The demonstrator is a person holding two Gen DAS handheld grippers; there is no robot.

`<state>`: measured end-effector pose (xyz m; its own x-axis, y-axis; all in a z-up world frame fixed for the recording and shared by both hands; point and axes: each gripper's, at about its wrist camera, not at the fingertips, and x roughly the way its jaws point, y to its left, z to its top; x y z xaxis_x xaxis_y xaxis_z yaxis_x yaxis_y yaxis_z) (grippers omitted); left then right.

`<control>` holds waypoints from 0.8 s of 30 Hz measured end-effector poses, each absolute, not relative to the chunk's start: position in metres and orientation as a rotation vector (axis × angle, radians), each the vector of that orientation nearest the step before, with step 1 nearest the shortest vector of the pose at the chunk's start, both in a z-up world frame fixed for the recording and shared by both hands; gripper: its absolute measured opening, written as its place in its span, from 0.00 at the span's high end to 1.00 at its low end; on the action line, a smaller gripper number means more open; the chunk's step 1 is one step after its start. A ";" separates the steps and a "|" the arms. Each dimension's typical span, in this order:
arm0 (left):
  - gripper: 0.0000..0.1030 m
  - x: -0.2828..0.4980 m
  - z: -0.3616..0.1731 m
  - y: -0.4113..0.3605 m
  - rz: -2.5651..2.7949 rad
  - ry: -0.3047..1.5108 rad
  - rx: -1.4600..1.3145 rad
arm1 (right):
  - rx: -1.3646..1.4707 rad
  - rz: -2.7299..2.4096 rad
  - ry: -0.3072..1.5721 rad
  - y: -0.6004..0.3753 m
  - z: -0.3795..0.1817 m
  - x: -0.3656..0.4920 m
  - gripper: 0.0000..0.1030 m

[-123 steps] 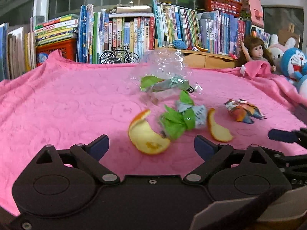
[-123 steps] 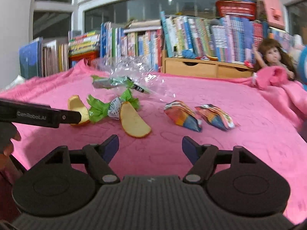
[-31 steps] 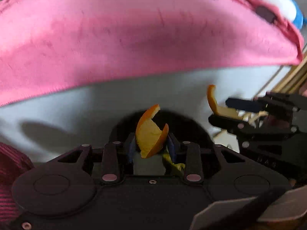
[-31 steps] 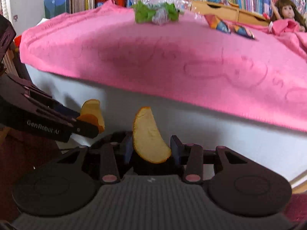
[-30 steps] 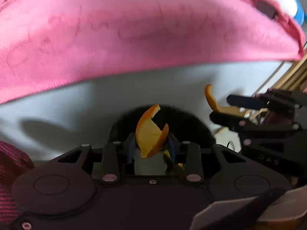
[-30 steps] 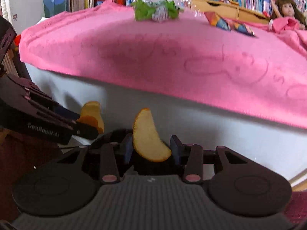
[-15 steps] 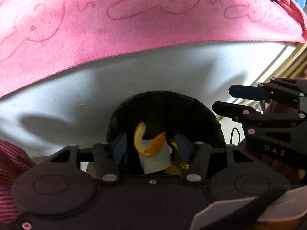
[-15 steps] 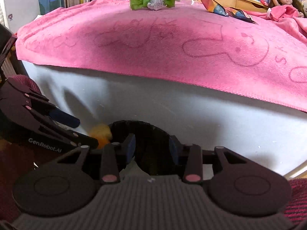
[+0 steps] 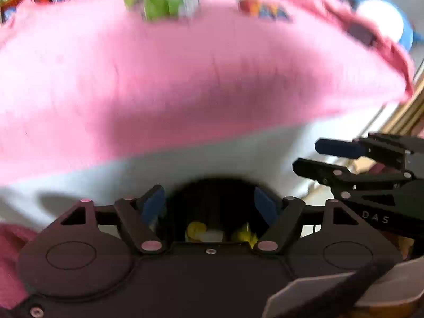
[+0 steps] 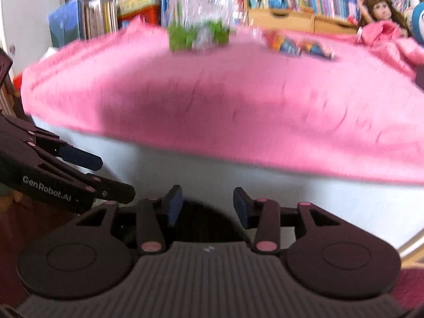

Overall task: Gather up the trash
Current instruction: 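Raise both open tools back over the towel, then grasp the green wrapper with the left tool while the right tool grasps a snack packet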

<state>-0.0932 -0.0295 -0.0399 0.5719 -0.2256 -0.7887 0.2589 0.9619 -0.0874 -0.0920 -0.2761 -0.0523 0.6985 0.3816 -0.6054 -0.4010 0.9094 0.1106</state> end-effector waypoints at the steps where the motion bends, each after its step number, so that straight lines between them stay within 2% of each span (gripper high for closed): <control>1: 0.25 -0.091 -0.032 -0.027 -0.282 0.888 0.030 | -0.022 0.432 0.644 -0.278 -0.045 -0.089 0.39; 6: 0.21 -0.073 0.006 -0.022 -0.262 0.750 -0.016 | -0.015 0.389 0.534 -0.288 -0.016 -0.067 0.30; 10: 0.19 -0.049 0.025 -0.021 -0.240 0.682 -0.057 | -0.019 0.340 0.476 -0.296 -0.002 -0.041 0.19; 16: 0.17 0.001 0.034 -0.025 -0.223 0.615 -0.084 | 0.002 0.307 0.451 -0.304 0.007 0.008 0.18; 24: 0.14 0.063 0.016 -0.030 -0.142 0.564 -0.151 | 0.070 0.347 0.501 -0.304 0.010 0.077 0.18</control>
